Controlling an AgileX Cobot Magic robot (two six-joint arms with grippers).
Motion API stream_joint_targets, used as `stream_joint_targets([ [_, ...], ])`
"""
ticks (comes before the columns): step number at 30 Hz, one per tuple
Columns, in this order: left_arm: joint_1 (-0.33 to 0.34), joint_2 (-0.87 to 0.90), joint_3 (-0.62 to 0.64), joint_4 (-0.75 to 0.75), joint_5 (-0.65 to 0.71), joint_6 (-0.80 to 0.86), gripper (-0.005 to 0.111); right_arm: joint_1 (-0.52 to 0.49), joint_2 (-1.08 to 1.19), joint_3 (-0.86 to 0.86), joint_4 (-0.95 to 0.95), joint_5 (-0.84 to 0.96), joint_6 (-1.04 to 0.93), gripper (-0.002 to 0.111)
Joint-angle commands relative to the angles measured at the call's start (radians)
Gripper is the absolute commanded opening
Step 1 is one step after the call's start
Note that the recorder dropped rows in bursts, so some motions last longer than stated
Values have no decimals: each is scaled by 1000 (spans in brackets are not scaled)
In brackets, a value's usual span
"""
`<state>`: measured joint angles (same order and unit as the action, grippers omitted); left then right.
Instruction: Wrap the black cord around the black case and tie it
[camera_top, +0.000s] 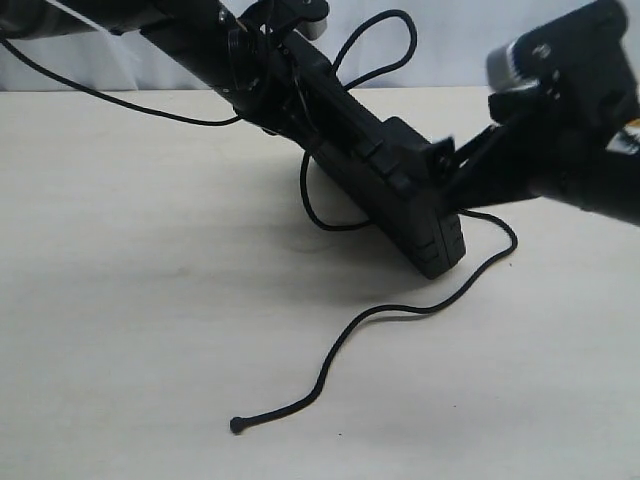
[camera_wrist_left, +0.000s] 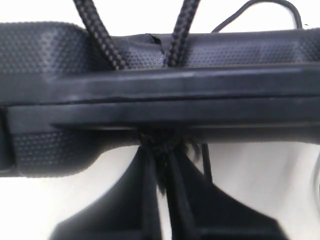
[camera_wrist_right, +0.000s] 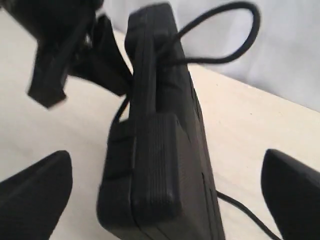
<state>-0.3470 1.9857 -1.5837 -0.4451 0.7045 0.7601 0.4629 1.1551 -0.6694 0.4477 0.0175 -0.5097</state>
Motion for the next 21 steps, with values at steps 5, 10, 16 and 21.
stream_joint_targets([
  [5,-3,-3,-5,-2,-27,-5,0,-225,129,-403,125,552,106,86],
  [10,-3,-3,-5,-2,-32,-5,0,-359,407,-709,252,748,45,71],
  [16,-3,-3,-5,-4,-31,-5,0,-379,656,-922,348,900,-2,66],
  [21,-3,-3,-5,-4,-30,-5,0,-379,742,-943,347,838,-10,64],
])
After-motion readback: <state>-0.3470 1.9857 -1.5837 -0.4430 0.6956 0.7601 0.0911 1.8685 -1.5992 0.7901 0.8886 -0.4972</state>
